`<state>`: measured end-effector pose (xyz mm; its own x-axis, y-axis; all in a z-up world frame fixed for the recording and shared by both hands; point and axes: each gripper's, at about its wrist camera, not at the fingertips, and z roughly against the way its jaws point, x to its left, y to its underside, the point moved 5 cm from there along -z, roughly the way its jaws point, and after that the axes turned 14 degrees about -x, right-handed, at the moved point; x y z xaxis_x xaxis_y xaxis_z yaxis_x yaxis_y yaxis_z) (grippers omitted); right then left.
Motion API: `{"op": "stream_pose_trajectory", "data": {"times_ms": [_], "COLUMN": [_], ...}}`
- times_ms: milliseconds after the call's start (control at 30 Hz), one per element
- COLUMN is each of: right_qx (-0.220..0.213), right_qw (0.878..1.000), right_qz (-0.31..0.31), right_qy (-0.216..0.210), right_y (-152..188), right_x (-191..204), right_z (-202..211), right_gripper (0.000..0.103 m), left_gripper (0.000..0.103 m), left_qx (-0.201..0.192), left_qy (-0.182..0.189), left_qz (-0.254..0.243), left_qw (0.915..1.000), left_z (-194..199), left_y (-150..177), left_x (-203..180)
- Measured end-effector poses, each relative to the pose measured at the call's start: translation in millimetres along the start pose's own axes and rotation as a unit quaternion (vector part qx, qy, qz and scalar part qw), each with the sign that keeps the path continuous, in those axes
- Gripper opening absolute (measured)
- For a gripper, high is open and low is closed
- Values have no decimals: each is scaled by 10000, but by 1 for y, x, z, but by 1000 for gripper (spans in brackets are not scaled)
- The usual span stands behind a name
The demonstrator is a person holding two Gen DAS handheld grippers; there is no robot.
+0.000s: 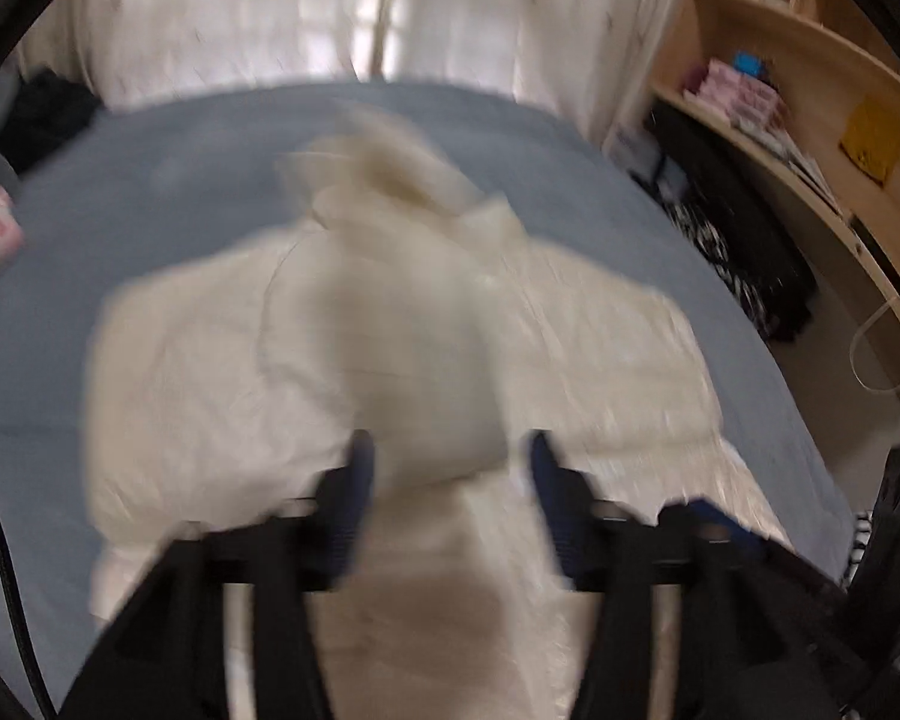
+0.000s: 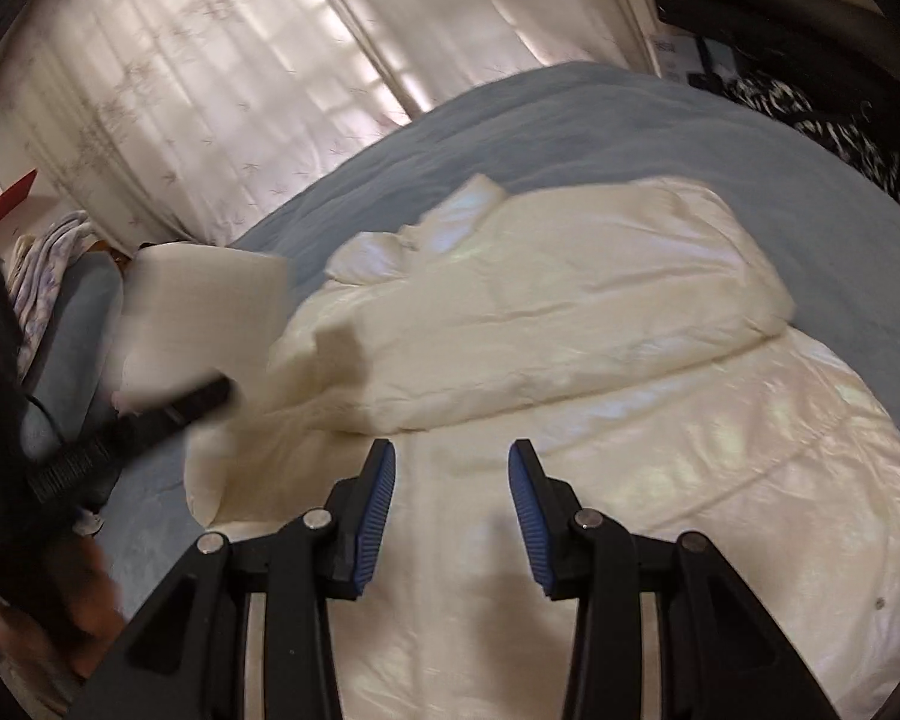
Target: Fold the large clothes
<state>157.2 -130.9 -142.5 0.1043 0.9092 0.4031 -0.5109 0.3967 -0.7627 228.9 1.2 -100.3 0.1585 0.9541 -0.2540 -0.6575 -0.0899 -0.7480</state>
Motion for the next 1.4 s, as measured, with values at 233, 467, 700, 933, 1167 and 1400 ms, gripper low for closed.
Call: {"op": "stream_pose_trajectory", "data": {"times_ms": [233,467,700,933,1167,1400], "right_qx": [201,475,651,1120,1211,-99], "right_qw": [9994,9970,9967,9930,9893,9963], "right_qz": [-264,-495,-298,-279,446,781], "right_qy": [-46,-366,-385,-242,-678,-359], "right_y": [6,5,-28,-33,-20,-71], "right_x": [-26,-20,-6,-18,18,11], "right_z": [-4,-14,-54,-136,-150,-91], "right_gripper": [42,49,67,67,10,10], "left_gripper": [64,64,64,64,64,64], "left_qx": [220,-12,-138,-265,-388,-661], "left_qy": [10,-516,-742,-1085,-1396,-1574], "left_qz": [443,359,424,753,1115,1144], "left_qw": [9988,9980,9962,9909,9831,9787], "left_z": [-8,17,33,37,36,26], "left_y": [32,40,39,32,25,7], "left_x": [10,42,71,112,148,157]}}
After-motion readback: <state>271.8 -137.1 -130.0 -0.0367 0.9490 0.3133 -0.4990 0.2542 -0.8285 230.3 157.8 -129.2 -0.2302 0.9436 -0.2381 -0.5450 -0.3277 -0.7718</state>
